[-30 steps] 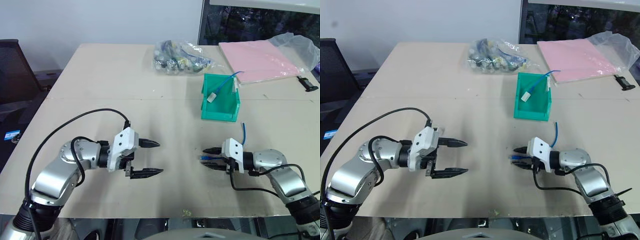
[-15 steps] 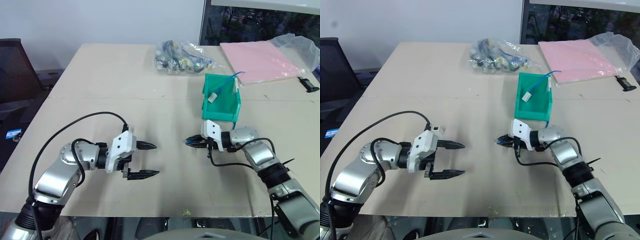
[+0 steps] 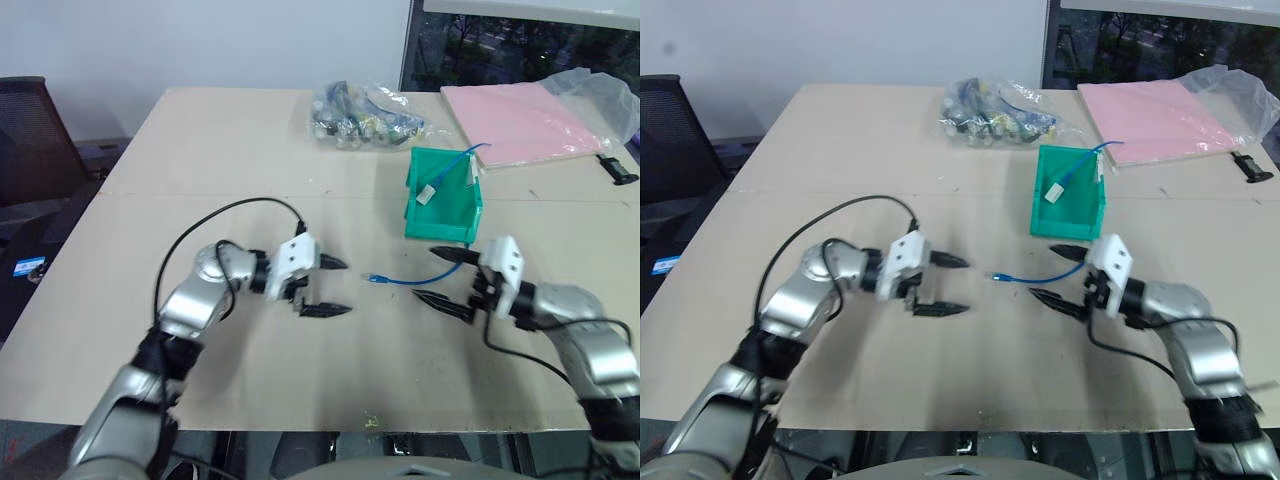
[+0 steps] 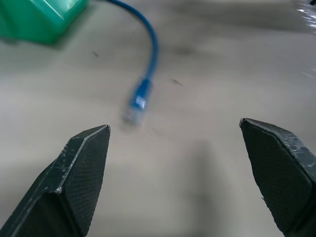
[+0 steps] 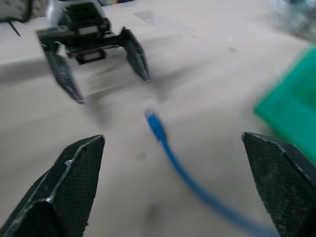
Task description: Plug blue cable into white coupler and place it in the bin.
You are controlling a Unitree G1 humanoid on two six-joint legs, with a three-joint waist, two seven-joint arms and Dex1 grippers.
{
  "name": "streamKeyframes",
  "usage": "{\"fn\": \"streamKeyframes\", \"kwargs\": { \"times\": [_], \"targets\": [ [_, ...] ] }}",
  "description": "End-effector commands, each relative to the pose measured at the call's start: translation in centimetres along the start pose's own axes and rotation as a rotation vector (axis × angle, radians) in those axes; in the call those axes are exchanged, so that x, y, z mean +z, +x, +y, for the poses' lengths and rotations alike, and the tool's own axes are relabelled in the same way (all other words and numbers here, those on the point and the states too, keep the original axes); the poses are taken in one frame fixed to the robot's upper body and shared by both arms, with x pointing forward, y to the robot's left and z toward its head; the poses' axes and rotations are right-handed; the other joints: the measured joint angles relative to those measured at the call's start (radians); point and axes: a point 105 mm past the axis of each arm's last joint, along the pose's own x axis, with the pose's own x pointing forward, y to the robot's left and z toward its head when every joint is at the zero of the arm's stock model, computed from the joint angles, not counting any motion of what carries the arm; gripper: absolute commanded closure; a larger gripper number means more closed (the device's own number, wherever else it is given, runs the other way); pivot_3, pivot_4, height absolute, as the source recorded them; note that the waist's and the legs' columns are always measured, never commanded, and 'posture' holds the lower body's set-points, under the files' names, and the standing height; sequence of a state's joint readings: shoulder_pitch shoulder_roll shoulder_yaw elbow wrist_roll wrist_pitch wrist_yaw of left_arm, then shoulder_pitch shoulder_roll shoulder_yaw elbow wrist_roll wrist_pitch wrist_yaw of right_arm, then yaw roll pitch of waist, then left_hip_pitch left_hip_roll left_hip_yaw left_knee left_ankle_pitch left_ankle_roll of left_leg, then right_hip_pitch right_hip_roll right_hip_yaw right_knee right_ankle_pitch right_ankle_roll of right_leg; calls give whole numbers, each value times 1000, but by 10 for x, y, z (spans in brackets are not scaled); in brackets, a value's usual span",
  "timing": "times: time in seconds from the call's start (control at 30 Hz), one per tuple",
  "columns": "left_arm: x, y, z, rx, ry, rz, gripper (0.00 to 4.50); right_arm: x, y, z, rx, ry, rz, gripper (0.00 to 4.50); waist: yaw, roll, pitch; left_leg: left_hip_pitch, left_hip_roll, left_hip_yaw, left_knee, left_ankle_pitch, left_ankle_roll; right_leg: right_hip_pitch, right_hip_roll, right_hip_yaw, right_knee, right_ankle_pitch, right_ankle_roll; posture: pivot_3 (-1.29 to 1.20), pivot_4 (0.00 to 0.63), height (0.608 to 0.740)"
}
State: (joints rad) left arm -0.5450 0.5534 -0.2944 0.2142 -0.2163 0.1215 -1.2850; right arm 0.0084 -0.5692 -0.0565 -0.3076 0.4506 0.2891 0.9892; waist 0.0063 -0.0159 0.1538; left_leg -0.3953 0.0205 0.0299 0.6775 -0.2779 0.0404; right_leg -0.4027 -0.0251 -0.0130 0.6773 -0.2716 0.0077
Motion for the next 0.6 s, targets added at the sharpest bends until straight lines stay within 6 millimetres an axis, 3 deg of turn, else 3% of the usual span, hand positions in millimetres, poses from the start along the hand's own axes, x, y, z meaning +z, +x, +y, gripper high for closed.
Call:
{"fn": "streamKeyframes", "kwargs": {
  "times": [0.03,0.23,0.37,0.47,0.5,0.6],
  "targets": [
    [-4,8,5,-35,48,22,140,18,-8,5,-1,-55,-51,53,-3,0,0,0,0,0,0,0,0,0,0,0,1,0,0,0,150,740],
    [-18,21,9,-118,91,102,140,18,-10,2,-50,-46,-63,53,-7,0,0,0,1,-1,2,0,0,0,8,1,1,0,0,0,150,740],
    [-22,21,15,-129,76,125,1332,13,-11,3,-63,-43,-55,0,-1,0,0,-2,1,-1,6,0,0,0,8,1,1,0,0,0,150,740],
    [-20,20,19,-134,16,107,2585,9,-12,3,-66,-48,-34,0,-1,-1,0,-2,1,-1,7,0,0,0,8,2,1,0,0,0,150,740],
    [-20,20,19,-143,2,106,3228,8,-11,3,-66,-49,-31,0,-3,-1,0,-2,1,-1,7,0,0,0,8,2,1,0,0,0,150,740],
    [-23,20,13,-191,-7,121,4246,8,-9,4,-63,-39,-39,0,-5,-1,0,-2,2,-1,6,0,0,0,9,1,1,0,0,0,150,740]
  ]
}}
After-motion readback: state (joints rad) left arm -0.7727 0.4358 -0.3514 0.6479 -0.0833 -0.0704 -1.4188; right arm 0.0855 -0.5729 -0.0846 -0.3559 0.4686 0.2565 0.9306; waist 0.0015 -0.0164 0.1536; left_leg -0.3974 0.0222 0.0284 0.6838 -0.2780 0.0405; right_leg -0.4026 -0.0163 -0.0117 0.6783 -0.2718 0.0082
